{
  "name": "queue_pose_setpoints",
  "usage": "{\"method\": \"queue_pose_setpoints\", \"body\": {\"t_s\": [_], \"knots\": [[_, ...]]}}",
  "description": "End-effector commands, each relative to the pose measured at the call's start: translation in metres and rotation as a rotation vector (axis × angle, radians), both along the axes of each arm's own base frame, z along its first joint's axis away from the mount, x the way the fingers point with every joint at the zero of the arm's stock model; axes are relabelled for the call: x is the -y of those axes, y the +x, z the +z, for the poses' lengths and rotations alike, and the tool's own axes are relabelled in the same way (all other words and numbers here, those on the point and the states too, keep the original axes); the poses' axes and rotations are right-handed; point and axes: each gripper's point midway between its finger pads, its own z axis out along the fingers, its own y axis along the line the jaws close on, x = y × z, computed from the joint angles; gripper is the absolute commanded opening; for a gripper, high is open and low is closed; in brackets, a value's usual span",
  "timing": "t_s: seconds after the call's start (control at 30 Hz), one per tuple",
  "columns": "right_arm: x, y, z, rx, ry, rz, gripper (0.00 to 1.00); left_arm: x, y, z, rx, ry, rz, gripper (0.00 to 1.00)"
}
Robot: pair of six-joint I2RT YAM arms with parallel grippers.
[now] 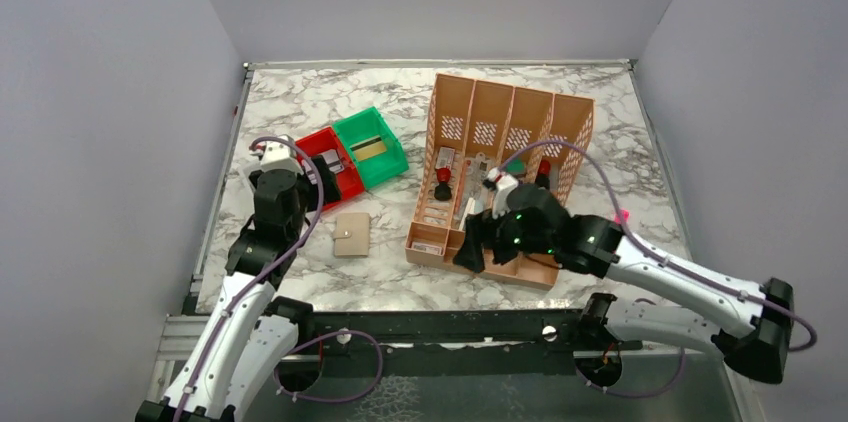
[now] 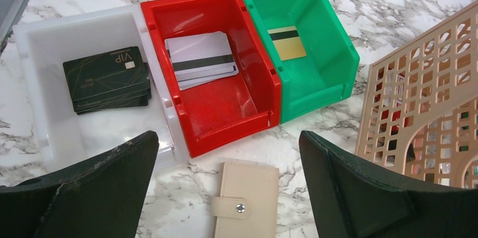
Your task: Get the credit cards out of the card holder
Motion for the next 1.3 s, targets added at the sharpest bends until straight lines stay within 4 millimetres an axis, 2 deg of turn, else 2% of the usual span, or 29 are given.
{"method": "queue_pose_setpoints", "body": {"t_s": [0.0, 0.1, 0.17, 0.27, 0.4, 0.63, 1.07, 1.27], "knots": [[-0.002, -0.023, -0.035, -0.088, -0.203, -0.189, 0.9, 0.003, -0.004, 0.003, 0.019, -0.056, -0.005, 0.99], [0.001, -0.041, -0.06, -0.11, -0.339, -0.334, 0.92, 0.001, -0.005, 0.004, 0.024, -0.061, 0.009, 0.99], [0.008, -0.046, -0.073, -0.122, -0.407, -0.45, 0.94, -0.001, -0.006, 0.004, 0.026, -0.063, 0.02, 0.99], [0.018, -0.043, -0.089, -0.104, -0.454, -0.596, 0.99, -0.001, -0.007, 0.004, 0.03, -0.078, 0.026, 0.99], [0.028, -0.031, -0.096, -0.048, -0.424, -0.727, 0.99, 0.0, -0.008, 0.005, 0.033, -0.09, 0.024, 0.99], [0.029, 0.009, -0.088, 0.068, -0.321, -0.84, 1.0, 0.002, -0.008, 0.003, 0.026, -0.102, 0.023, 0.99], [0.036, 0.093, -0.102, 0.055, -0.376, -0.943, 0.99, 0.002, -0.007, -0.001, 0.015, -0.11, 0.027, 0.99], [0.049, 0.132, -0.106, 0.034, -0.375, -0.992, 1.0, 0.003, -0.007, -0.001, 0.012, -0.115, 0.025, 0.99]]}}
